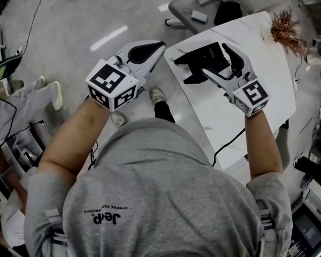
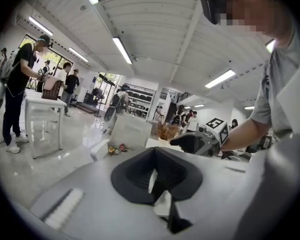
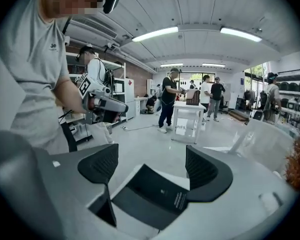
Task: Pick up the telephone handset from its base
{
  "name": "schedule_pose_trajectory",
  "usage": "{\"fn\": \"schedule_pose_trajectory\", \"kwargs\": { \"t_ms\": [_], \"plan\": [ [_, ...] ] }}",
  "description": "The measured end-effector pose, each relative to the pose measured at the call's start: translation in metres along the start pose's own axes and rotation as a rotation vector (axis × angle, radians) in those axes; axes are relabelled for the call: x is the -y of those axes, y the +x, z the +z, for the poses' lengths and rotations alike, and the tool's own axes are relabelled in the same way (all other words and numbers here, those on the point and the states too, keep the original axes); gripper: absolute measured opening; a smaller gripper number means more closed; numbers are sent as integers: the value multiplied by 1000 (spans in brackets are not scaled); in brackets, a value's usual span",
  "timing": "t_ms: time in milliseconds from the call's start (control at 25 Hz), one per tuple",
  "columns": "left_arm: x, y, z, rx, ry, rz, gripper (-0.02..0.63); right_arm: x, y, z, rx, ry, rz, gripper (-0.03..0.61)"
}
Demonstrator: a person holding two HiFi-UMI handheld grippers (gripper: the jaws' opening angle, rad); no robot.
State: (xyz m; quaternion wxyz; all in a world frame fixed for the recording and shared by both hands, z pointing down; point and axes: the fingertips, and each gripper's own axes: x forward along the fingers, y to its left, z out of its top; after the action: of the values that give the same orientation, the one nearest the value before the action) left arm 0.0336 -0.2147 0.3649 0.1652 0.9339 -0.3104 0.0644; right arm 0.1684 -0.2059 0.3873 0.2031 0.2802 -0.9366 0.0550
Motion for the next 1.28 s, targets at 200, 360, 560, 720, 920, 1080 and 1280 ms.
{"fn": "schedule_pose_trajectory", "kwargs": {
  "t_ms": [200,360,560,720,920,1080,1280],
  "plan": [
    [25,51,-21,-53,11,-84,57,0,-27,-60,-132,-78,60,397],
    [40,80,-33,-86,15,-132,57,3,-32,-107,-227,-168,96,397],
    [50,110,-43,-104,22,-165,56,10,-23,-155,-321,-277,127,396],
    [56,119,-50,-114,15,-174,57,8,-11,-176,-373,-398,155,394],
    [55,122,-54,-118,2,-172,57,10,-1,-186,-393,-496,175,374],
    [54,119,-54,-112,-3,-169,57,12,-2,-184,-395,-630,145,186],
    [49,109,-54,-111,-8,-156,57,11,-16,-179,-415,-703,151,87]
  ]
}}
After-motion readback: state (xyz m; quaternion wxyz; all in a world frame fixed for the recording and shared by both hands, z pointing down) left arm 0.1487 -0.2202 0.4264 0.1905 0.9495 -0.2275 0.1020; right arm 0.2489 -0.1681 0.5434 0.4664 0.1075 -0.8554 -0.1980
